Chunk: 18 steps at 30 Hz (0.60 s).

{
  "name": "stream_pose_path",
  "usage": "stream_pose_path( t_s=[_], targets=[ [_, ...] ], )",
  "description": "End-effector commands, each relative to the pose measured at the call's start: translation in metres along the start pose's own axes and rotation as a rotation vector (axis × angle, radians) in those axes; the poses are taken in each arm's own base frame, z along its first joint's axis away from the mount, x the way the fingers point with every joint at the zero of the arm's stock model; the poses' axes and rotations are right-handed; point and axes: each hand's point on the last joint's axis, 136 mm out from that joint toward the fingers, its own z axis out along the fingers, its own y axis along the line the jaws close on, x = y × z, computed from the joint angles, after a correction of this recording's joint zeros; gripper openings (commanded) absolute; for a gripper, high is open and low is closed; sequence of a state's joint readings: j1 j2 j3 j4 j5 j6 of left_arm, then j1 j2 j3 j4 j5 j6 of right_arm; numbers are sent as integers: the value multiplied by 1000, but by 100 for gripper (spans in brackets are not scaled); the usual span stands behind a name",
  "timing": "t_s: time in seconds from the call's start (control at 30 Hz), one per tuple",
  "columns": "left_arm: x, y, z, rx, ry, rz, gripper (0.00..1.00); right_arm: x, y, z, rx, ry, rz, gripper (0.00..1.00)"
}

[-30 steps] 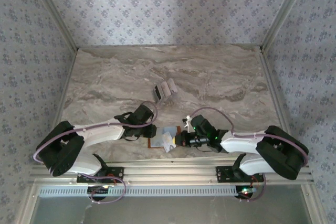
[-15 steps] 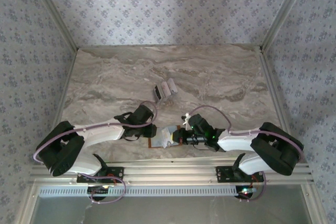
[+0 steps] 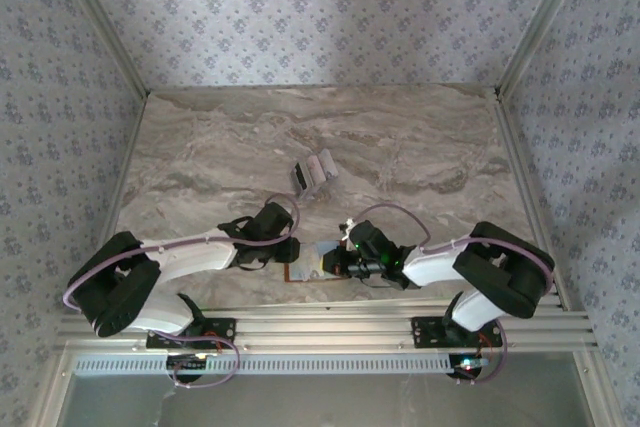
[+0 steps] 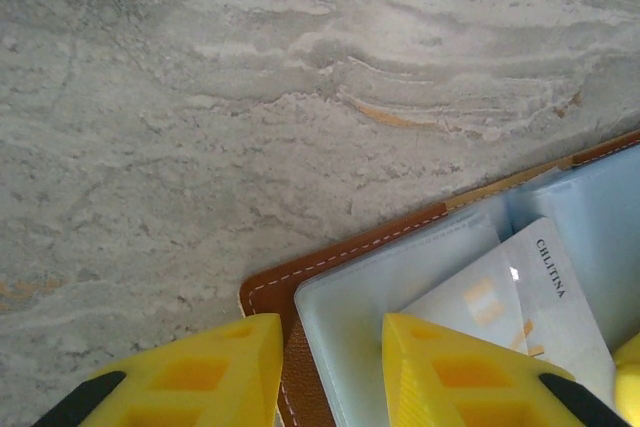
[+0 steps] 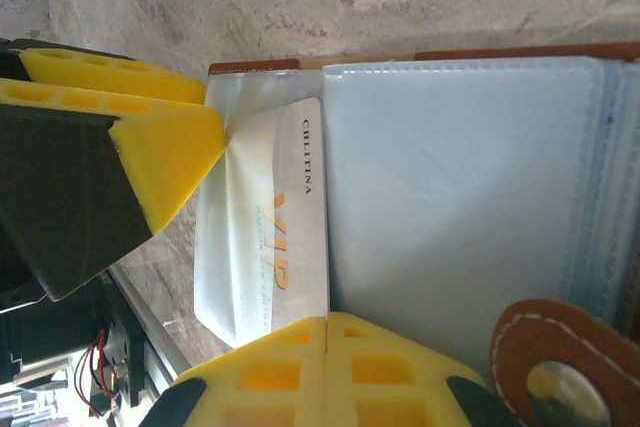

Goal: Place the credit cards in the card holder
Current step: Insert the credit card into the card slot.

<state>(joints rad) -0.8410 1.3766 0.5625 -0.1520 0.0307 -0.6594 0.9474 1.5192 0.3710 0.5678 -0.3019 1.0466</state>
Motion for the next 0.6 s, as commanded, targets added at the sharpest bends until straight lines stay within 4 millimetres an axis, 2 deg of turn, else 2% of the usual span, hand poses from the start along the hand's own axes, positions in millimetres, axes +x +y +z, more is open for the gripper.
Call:
stream_pose_path(
  t_s=[0.0,0.3,0.57],
  targets=[
    [41,19,7,-56,131,-7,32,-11,20,7,-41,-38,-10,0],
    [42,22,6,-64,124,-7,32,-18,11,-4,9,-96,-5,0],
    [42,22,5,-67,122,-10,32,-14,6,-8,23,-110,6,0]
  ],
)
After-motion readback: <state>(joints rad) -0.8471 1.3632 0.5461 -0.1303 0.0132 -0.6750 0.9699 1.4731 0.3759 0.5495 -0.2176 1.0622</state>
